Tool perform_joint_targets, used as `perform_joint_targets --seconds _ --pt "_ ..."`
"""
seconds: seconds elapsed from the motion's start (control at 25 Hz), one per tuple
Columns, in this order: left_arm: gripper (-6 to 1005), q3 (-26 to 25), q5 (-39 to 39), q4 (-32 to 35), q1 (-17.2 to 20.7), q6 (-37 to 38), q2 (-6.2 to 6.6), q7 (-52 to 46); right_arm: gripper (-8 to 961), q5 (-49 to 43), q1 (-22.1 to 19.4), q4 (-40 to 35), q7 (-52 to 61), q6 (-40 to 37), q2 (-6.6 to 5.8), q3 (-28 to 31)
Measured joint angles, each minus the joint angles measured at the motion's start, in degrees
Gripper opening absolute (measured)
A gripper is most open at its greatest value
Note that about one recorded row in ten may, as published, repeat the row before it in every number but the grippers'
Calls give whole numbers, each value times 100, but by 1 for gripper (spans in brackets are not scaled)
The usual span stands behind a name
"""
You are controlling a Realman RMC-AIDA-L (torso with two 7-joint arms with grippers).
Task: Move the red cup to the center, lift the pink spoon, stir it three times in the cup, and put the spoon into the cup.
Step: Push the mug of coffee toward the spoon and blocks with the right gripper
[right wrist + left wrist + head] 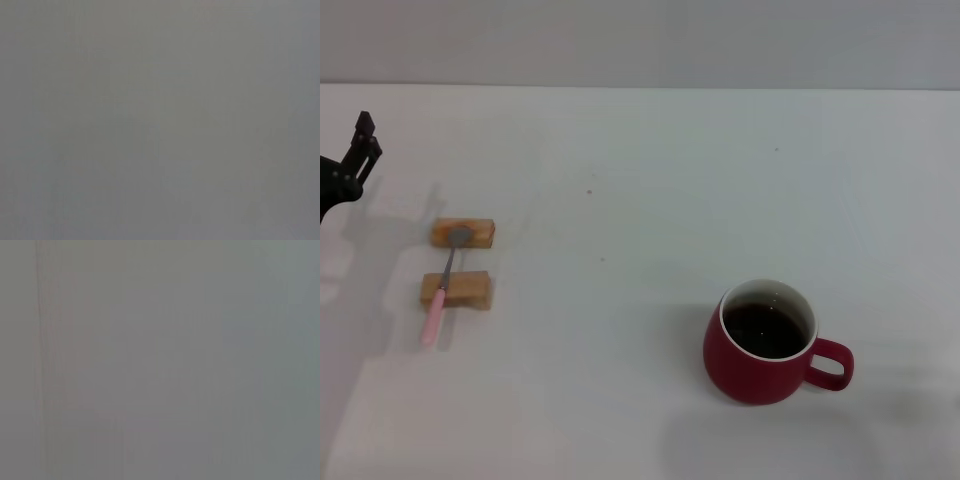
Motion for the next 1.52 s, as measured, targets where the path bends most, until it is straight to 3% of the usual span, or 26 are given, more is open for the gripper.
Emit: perform_joint_targets --seconds 0.64,1.52 --pt "811 0 0 14 20 2 0 0 0 -9 312 176 50 890 -4 -292" --pt "811 51 0 20 -102 4 -7 0 0 -6 766 378 58 1428 -7 -816"
